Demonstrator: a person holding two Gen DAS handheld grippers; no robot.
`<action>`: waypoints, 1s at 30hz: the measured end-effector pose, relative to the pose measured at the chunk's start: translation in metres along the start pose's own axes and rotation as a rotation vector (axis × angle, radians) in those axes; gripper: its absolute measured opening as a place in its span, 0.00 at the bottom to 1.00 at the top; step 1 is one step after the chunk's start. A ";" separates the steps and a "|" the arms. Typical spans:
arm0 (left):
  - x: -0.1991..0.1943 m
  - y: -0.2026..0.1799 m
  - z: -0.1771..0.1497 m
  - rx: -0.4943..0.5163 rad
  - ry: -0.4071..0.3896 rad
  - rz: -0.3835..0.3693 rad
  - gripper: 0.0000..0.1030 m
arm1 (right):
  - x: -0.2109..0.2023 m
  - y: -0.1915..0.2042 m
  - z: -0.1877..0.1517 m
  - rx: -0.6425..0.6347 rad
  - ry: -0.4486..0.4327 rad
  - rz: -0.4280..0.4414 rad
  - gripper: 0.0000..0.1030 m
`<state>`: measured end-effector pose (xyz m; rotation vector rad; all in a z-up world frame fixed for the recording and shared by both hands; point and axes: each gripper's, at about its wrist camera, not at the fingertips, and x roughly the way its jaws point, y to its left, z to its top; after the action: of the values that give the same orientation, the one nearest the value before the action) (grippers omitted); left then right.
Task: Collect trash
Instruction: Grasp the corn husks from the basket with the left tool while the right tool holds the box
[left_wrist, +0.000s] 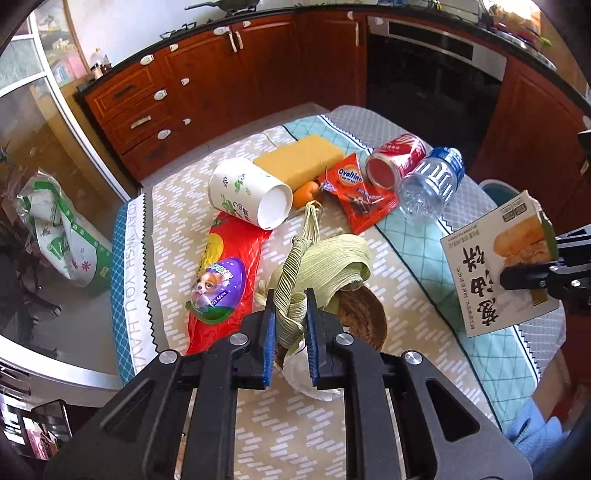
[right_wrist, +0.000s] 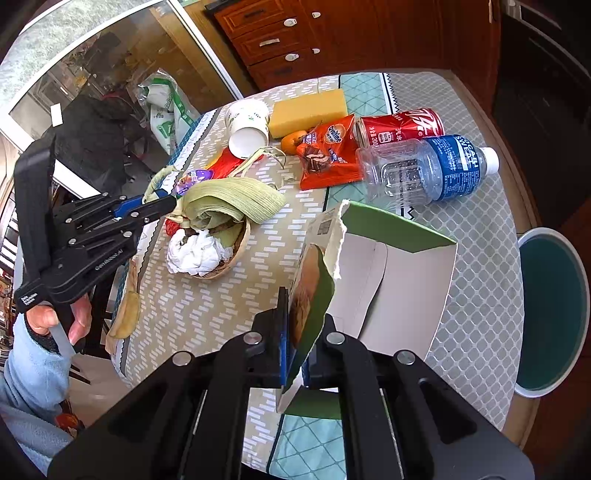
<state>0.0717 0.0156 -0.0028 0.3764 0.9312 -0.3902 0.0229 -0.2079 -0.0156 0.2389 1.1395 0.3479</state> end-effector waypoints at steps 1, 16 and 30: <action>-0.004 -0.003 -0.001 0.025 -0.013 0.001 0.14 | -0.001 0.000 -0.001 0.000 -0.001 0.001 0.05; 0.027 -0.008 -0.013 0.085 0.062 0.068 0.62 | 0.000 -0.005 -0.004 0.017 0.002 0.002 0.05; 0.041 -0.008 -0.002 0.069 0.063 0.068 0.22 | 0.007 -0.005 0.001 0.037 0.002 -0.017 0.05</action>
<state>0.0885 0.0033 -0.0385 0.4846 0.9656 -0.3509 0.0270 -0.2095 -0.0229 0.2614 1.1501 0.3120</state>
